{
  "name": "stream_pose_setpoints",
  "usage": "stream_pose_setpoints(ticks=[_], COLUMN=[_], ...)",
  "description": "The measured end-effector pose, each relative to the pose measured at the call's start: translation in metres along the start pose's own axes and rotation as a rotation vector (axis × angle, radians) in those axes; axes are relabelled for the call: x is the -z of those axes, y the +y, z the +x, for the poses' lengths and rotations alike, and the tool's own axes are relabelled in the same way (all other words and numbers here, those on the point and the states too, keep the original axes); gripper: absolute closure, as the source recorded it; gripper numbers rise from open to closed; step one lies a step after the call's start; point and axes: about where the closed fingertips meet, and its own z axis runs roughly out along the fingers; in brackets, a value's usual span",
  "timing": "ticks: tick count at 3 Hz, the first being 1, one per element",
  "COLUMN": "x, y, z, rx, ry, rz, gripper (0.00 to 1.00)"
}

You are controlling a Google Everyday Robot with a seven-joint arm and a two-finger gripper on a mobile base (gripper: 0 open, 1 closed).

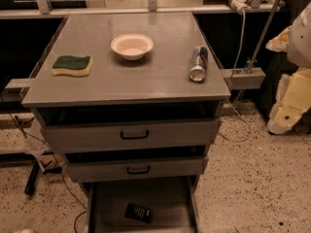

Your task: Pick rxbar chocolate from bottom drawer and place on counter

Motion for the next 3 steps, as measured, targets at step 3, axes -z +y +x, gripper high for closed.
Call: stream_pose_setpoints(ticks=[3], x=[-0.042], y=[0.039], z=[-0.023], rx=[-0.072], ry=[0.022], rz=[0.020], gripper=[0.00])
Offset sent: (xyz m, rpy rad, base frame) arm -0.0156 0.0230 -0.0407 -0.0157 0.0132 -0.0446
